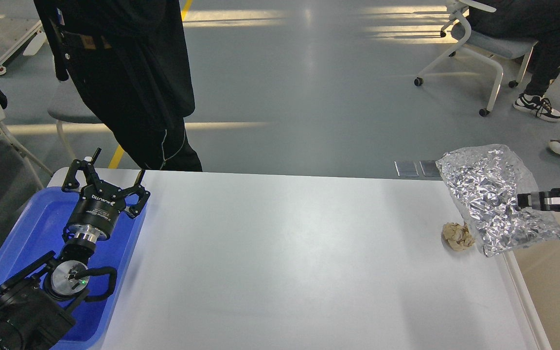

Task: Tidy desktop
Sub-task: 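Lift the foil bag with the right gripper and carry it toward the white bin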

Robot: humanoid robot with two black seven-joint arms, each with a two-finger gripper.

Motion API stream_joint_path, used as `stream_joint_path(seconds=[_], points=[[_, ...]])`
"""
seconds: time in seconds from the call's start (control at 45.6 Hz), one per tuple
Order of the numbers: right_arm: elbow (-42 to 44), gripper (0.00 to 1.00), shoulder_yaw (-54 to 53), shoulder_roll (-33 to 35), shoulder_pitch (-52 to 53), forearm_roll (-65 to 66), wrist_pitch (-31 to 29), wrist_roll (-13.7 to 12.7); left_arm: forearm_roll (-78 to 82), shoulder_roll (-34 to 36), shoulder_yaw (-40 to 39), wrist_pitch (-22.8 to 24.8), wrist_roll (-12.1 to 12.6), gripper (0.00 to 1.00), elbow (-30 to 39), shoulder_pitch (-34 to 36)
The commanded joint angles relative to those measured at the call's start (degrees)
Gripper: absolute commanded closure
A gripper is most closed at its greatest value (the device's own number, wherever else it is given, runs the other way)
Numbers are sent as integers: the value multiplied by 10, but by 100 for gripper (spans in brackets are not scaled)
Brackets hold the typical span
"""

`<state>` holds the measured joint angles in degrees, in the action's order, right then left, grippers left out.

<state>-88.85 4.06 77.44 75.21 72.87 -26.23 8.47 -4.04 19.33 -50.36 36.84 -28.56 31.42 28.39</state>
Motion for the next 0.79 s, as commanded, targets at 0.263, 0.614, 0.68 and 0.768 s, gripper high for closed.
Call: stream_joint_path(seconds=[0.263, 0.614, 0.68, 0.768], points=[[49, 100, 9, 29, -92, -125, 153, 1, 0, 0, 0, 0, 0, 0, 0, 0], [140, 100, 9, 23, -188, -372, 239, 8, 0, 0, 0, 0, 0, 0, 0, 0], [144, 100, 9, 23, -200, -411, 251, 8, 0, 0, 0, 0, 0, 0, 0, 0], [158, 100, 9, 14, -223, -467, 272, 8, 0, 0, 0, 0, 0, 0, 0, 0]])
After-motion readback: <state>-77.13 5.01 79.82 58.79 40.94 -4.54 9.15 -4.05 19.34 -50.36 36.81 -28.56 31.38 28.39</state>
